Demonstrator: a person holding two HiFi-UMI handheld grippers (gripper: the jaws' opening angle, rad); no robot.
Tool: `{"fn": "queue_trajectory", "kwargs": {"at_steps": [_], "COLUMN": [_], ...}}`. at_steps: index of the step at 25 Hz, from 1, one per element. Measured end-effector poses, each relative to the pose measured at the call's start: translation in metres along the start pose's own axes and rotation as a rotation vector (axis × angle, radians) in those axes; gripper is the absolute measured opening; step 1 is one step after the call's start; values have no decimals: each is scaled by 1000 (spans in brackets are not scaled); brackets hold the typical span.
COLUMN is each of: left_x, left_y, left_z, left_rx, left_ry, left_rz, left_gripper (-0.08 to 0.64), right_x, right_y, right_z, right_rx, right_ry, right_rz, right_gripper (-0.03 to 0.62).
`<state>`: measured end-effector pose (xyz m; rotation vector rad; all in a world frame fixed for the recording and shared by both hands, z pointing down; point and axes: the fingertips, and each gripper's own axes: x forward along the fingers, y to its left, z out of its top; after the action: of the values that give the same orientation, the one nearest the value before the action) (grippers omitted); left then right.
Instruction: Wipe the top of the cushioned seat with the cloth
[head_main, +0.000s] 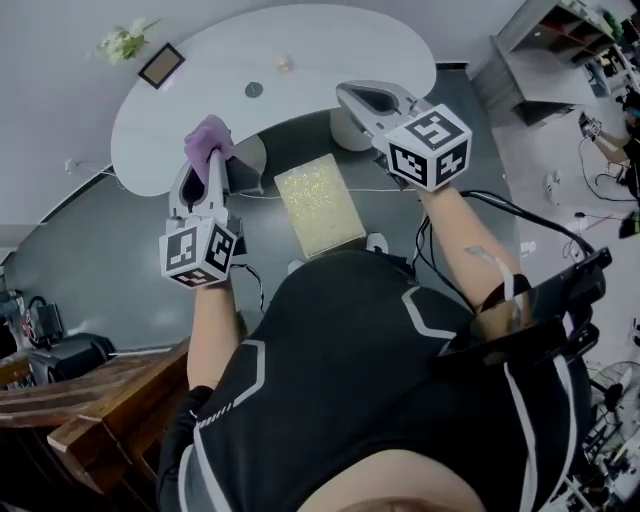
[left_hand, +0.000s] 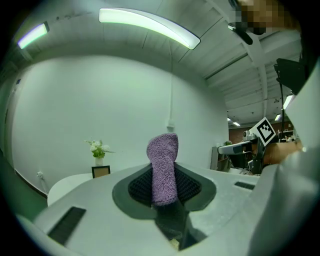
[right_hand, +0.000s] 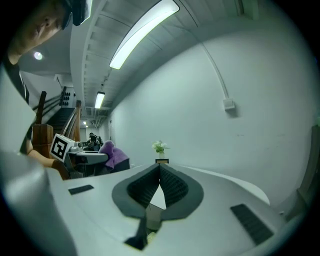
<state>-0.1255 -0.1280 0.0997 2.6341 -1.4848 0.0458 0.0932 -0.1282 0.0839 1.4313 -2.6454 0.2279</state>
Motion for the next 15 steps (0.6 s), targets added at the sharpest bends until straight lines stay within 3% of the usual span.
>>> {"fn": "queue_trajectory", "kwargs": {"at_steps": [7,15], "left_x": [-4,-2], "left_y": [-7,-9], "left_z": [36,47], "left_rx": [23,19], "left_ry": [-60,-85], "left_rz": [4,12], "left_gripper": [91,91], "right_x": [-17,-17], "right_y": [-9,-16], "right_z": [20,29], "right_rx": [-12,-48], "right_ry": [-41,-43], "right_rz": [-35,-42], "right_gripper": [5,3]}}
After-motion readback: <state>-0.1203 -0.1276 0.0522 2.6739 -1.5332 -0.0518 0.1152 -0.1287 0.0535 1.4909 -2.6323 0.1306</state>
